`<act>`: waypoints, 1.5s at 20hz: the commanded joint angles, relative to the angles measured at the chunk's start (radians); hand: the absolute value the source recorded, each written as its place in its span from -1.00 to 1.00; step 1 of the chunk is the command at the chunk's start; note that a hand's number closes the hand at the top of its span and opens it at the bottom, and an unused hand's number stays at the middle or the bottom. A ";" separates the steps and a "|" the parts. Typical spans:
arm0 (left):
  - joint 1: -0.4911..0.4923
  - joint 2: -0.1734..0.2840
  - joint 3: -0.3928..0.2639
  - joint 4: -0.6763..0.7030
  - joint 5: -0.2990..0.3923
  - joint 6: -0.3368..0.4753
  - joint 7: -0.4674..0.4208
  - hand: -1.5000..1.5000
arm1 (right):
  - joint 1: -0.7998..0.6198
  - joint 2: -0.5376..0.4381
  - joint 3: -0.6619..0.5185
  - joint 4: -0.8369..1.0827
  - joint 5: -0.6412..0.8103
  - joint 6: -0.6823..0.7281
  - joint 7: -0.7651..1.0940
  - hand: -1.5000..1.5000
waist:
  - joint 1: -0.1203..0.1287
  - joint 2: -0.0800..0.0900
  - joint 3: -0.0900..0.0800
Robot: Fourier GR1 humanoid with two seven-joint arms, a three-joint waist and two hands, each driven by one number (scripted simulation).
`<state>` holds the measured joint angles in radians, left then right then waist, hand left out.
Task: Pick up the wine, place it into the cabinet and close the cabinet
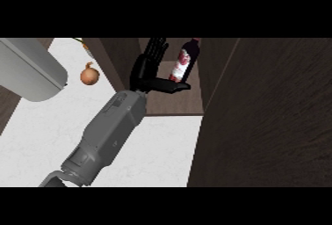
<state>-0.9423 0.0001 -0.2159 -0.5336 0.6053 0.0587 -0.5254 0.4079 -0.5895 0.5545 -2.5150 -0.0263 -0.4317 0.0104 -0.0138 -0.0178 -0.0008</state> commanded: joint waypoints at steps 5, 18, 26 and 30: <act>0.266 0.000 -0.126 -0.299 0.014 0.038 0.049 -1.00 | 0.079 -0.033 -0.004 -0.224 -0.028 -0.024 0.096 -1.00 | 0.031 -0.005 0.000; 0.678 0.105 -0.222 -0.754 -0.001 0.058 0.118 -1.00 | 0.040 -0.048 -0.030 -0.233 -0.008 -0.027 0.129 -1.00 | 0.018 0.012 -0.001; 0.873 0.221 -0.187 -0.958 0.044 -0.013 0.110 -1.00 | 0.035 -0.106 0.021 -0.196 -0.022 0.066 0.111 -1.00 | 0.013 0.011 0.000; 0.933 0.232 -0.181 -0.952 0.027 -0.035 0.050 -1.00 | 0.059 -0.125 0.078 -0.233 -0.065 0.118 0.086 -1.00 | 0.003 0.010 0.000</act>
<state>-0.0680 0.2060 -0.4120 -1.4741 0.6341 0.0549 -0.4345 0.3943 -0.6829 0.5631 -2.5192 -0.0244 -0.3555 0.0281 -0.0025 -0.0076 -0.0008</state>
